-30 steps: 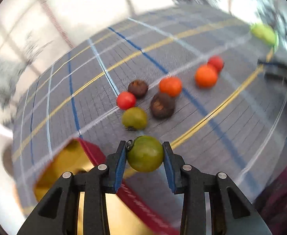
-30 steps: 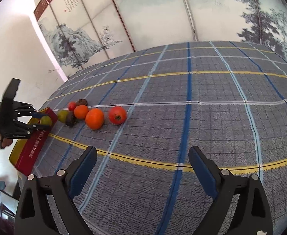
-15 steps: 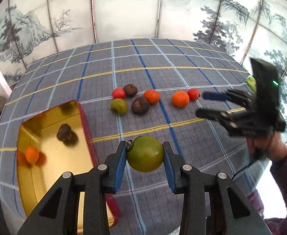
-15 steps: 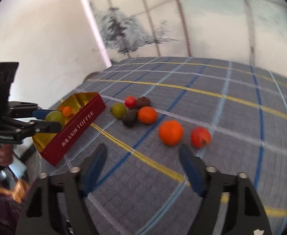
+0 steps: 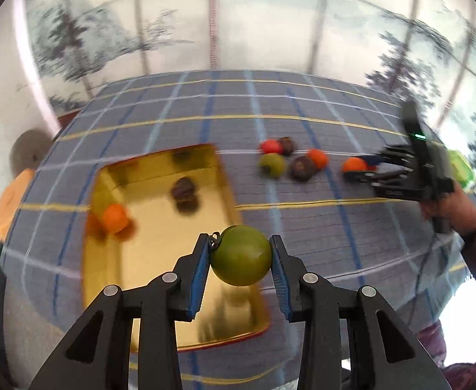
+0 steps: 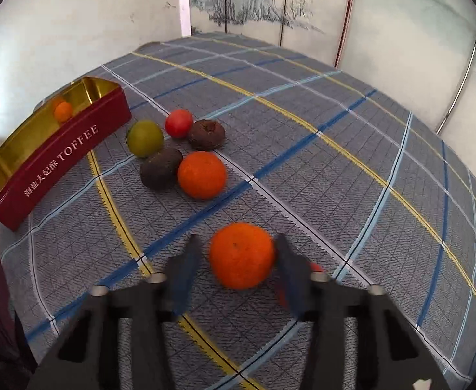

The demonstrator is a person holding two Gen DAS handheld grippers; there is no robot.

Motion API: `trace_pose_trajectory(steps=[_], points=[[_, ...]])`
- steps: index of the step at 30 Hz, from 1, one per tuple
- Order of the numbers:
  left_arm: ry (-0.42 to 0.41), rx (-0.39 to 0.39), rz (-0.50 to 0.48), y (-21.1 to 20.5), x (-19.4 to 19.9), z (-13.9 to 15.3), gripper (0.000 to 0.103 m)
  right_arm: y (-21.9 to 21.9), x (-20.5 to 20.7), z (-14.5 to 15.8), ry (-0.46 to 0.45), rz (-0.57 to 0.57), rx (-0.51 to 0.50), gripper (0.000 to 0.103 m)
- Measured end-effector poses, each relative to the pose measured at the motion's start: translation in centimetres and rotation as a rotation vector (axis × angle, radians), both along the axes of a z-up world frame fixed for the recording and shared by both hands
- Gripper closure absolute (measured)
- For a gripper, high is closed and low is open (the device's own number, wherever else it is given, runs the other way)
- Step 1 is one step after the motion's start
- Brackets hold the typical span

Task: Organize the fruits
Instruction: 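Carry the lime into the tin and release it while the right gripper grasps a large orange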

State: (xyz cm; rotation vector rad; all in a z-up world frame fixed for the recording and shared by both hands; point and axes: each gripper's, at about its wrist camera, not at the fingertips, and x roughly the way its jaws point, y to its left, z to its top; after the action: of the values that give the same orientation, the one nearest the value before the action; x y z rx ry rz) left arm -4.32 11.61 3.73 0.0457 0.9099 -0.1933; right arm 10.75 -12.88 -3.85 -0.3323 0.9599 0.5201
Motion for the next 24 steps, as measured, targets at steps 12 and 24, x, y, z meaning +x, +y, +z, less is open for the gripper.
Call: trace_pose_trajectory(steps=[12,24], points=[[0.043,0.037,0.176,7.2,1.2,-3.9,0.066,1.3,-11.5,5.1,-0.066,-0.021,0.435,0.066],[0.054,0.071,0.187,7.1,2.7,-6.1,0.065,4.2,-13.9,7.0,-0.087,0.033,0.411,0.066]])
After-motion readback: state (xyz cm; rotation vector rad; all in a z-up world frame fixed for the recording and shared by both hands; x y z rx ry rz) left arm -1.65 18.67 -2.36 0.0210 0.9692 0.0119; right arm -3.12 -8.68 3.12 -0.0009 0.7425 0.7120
